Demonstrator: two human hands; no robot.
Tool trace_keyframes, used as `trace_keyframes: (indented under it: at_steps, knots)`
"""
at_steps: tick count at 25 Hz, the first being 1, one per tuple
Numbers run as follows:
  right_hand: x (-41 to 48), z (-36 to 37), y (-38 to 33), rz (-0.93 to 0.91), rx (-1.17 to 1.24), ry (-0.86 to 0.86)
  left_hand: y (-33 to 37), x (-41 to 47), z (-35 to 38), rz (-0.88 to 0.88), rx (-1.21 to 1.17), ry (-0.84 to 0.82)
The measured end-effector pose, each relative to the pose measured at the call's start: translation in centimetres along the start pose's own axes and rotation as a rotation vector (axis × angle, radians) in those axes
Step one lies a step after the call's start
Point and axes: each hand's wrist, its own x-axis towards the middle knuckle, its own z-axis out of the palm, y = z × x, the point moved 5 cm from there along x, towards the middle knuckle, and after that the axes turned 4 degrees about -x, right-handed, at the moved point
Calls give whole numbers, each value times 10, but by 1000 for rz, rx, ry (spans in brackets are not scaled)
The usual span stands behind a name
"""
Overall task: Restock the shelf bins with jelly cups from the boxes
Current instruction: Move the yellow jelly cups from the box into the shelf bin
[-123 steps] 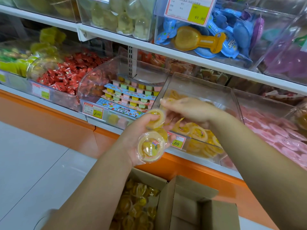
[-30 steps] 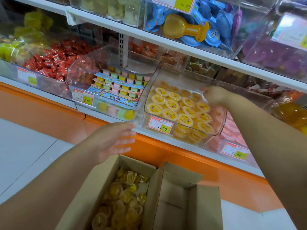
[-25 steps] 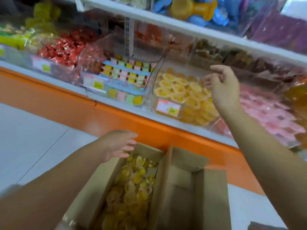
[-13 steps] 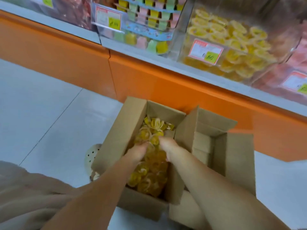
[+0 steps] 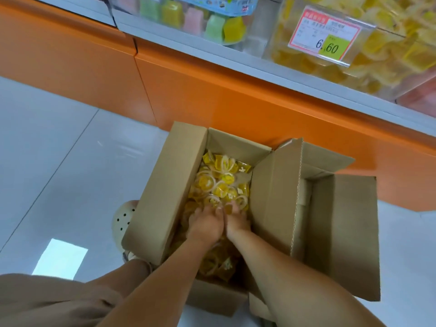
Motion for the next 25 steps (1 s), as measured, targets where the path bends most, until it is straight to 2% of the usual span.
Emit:
trace_keyframes:
  at_steps: [5, 9, 13, 17, 19, 25]
  knots:
    - [13, -16, -16, 19, -60, -105, -1, 11, -13, -65, -282, -140]
    - [12, -9, -26, 90, 25, -181, -1, 9, -7, -88, -515, -264]
    - [15, -13, -16, 172, 99, -280, -5, 16, 4, -135, -536, -312]
    - [16, -17, -10, 193, 126, -322, -18, 35, 13, -239, -606, -436]
    - [14, -14, -11, 211, 138, -344, -28, 47, 24, -269, -699, -436]
    - [19, -7, -4, 141, 204, -296, -16, 25, 16, -260, -688, -409]
